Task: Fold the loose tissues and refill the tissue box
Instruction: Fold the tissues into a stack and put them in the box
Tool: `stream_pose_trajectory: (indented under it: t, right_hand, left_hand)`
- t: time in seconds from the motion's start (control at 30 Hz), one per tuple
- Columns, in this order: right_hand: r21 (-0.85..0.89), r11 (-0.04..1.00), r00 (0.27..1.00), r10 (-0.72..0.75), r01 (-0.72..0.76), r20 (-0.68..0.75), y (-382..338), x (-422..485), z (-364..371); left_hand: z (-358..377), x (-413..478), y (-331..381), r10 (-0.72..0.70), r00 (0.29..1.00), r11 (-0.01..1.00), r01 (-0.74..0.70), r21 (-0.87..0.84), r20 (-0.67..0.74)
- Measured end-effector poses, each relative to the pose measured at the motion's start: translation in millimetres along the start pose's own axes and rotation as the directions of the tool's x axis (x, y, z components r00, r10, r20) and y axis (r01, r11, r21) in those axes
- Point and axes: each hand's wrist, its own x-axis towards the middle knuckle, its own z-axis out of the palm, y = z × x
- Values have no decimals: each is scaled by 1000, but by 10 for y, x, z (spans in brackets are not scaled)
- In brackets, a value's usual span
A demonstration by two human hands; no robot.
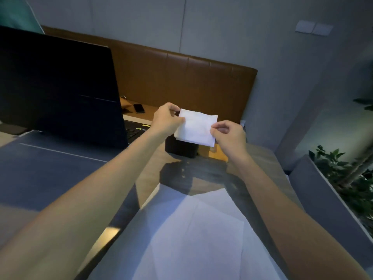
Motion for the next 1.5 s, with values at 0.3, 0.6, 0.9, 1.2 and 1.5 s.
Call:
stream_pose_trajectory:
  t: [0.3,0.6,0.9,1.2,1.5]
  right_hand:
    - [-318,937,975,-79,144,209,54,701,473]
    - [-633,701,889,-4,329,458,-34,920,614]
    - [-613,681,889,-124,400,442,42,890,524]
    - [-572,699,894,-234,428,383,-91,412,140]
    - [-448,806,816,-73,387,573,-188,-396,-371]
  left_hand:
    - [116,605,-87,192,980,826,-135,547,-48]
    - [298,825,-91,143,971,637,-239,733,192]
    - [411,827,-127,151,975,656,-221,722,161]
    - [337,288,154,227,948,705,-317,635,221]
    - [303,-784,387,225,862,654,-479,585,455]
